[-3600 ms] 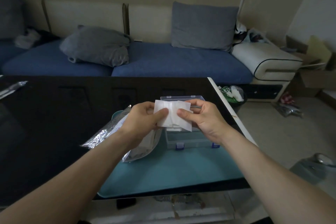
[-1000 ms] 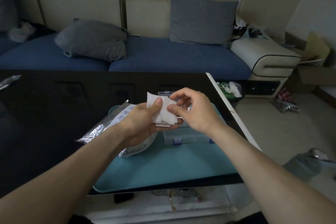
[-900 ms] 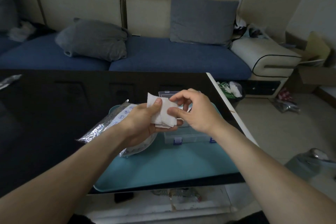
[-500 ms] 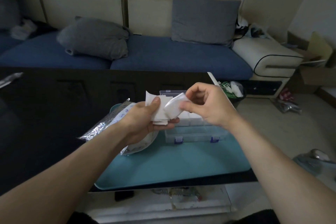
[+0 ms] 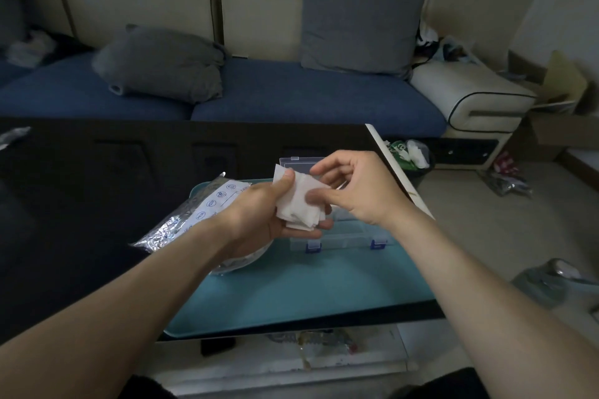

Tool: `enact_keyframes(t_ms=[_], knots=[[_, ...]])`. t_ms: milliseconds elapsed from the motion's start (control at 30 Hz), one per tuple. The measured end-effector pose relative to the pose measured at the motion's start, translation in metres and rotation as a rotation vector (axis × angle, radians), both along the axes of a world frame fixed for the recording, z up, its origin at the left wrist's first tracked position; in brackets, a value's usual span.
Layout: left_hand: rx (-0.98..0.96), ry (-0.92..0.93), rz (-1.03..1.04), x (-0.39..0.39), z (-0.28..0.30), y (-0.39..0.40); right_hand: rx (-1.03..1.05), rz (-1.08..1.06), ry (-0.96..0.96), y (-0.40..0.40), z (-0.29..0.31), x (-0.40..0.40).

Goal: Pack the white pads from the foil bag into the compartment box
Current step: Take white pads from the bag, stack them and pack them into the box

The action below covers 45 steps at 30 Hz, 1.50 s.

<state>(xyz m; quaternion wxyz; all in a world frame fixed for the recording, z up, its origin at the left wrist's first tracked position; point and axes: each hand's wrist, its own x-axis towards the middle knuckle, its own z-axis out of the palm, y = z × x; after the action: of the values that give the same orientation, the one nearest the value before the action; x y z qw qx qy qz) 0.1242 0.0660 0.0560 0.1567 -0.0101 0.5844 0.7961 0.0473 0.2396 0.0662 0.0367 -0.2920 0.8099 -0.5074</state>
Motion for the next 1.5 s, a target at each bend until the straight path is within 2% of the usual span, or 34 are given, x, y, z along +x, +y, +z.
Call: enact_keyframes(t_ms=[167,300,567,733,800,967,1200,1267,1367,1500], knots=[[0.15,-0.054,-0.01,-0.002,0.002,-0.006,0.186,-0.009,0.181,-0.002,0.003,0.002],[0.17,-0.071,0.029,0.0,0.002,-0.006,0.145,-0.045,0.181,0.0,0.005,0.003],[0.016,0.003,0.073,0.0,0.001,-0.006,-0.141,0.112,-0.025,0.017,0.013,-0.003],[-0.017,0.061,0.132,-0.001,-0.001,-0.003,-0.335,0.224,-0.39,0.026,0.017,-0.002],[-0.038,0.069,0.17,-0.001,-0.004,0.0,-0.308,0.253,-0.429,0.026,0.017,-0.001],[-0.037,0.054,0.17,-0.003,-0.005,0.005,-0.1,0.132,-0.231,0.011,0.003,-0.002],[0.152,-0.09,0.141,-0.005,0.002,0.005,0.171,-0.015,0.109,-0.001,-0.001,0.0],[0.204,-0.098,0.104,-0.005,0.003,0.002,0.189,-0.04,0.203,-0.003,0.002,0.004],[0.265,-0.103,0.064,-0.004,0.004,-0.005,0.169,-0.038,0.226,-0.005,0.004,0.007],[0.16,-0.045,0.041,-0.004,0.002,-0.006,0.153,-0.013,0.25,-0.004,0.004,0.007]])
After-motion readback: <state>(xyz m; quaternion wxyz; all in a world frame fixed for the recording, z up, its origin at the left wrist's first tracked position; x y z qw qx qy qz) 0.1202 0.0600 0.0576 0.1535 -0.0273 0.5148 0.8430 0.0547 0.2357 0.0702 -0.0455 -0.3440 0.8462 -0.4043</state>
